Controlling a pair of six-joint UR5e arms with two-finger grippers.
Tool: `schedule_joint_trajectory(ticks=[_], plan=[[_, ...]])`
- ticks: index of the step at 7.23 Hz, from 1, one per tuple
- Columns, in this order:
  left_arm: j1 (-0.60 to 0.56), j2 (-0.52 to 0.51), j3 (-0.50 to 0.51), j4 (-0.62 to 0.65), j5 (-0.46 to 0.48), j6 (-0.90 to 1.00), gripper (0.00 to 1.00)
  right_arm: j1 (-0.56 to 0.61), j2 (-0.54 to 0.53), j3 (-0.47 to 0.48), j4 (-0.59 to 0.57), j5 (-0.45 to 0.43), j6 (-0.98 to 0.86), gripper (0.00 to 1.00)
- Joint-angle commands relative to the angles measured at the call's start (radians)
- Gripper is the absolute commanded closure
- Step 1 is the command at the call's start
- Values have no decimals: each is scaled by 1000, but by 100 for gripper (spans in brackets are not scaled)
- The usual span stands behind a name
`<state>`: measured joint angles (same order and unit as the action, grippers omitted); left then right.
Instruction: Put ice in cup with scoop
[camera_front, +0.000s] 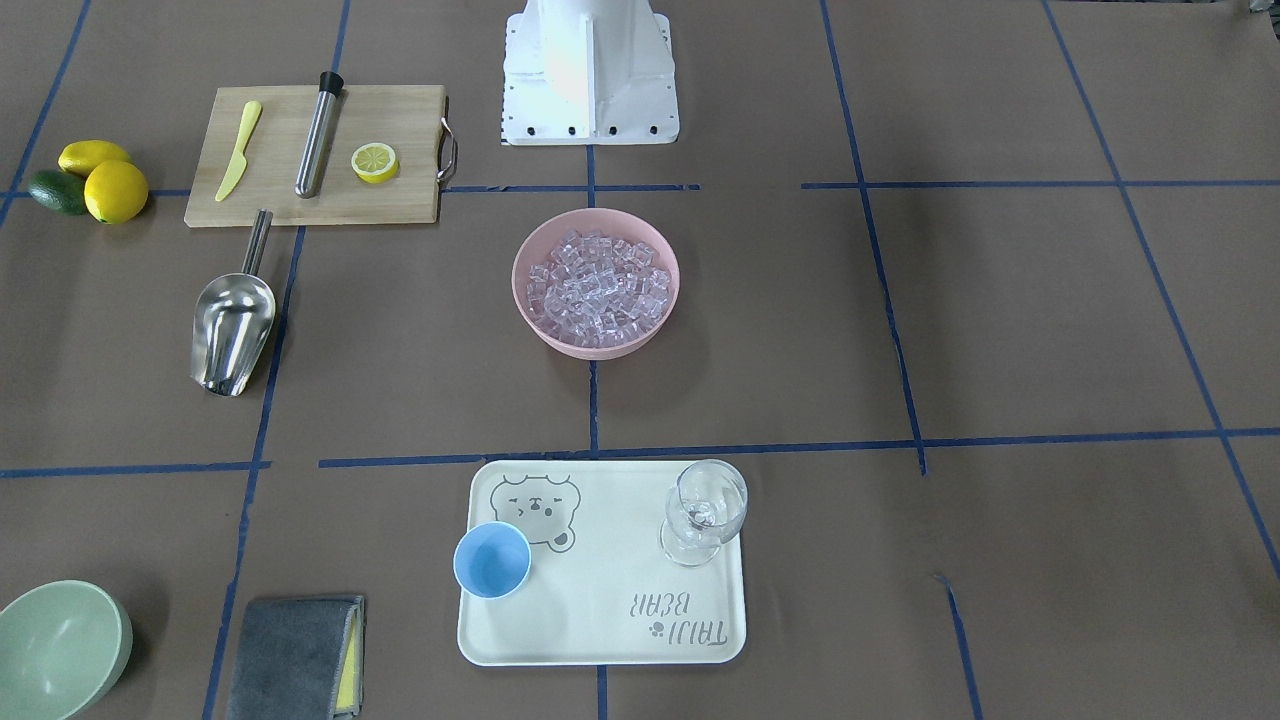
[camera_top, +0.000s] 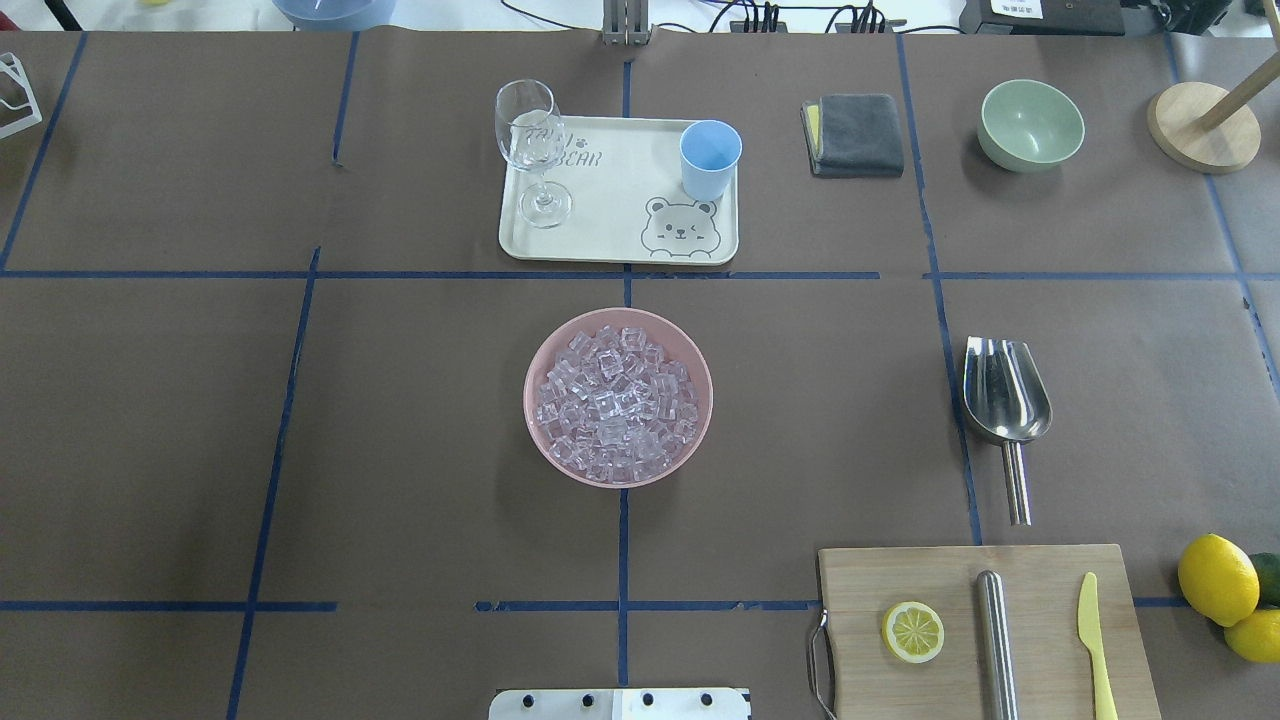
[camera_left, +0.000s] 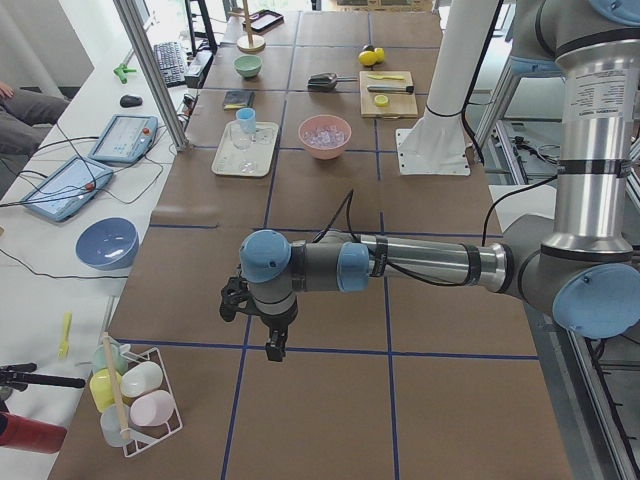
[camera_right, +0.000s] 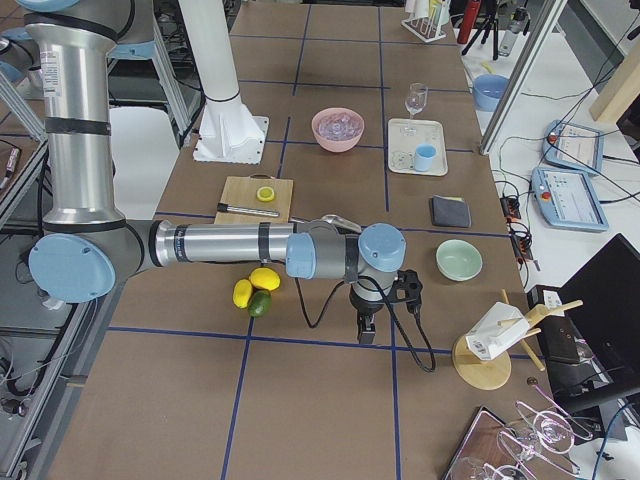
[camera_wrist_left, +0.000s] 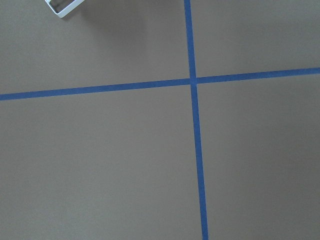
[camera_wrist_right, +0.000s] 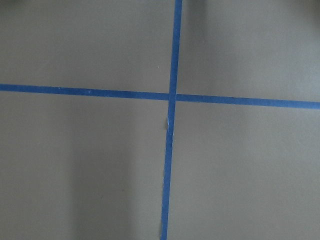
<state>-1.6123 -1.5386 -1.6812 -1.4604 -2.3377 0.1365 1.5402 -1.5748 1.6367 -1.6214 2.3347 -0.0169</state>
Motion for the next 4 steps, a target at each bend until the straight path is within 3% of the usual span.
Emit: schedule_joint_trajectory(ticks=[1, 4], plan=[[11, -5, -6, 0, 0, 0, 0, 0, 1, -1, 0, 0, 0, 0], [11, -9, -15, -1, 1, 0, 0, 0, 10, 2, 0, 0, 0, 0]])
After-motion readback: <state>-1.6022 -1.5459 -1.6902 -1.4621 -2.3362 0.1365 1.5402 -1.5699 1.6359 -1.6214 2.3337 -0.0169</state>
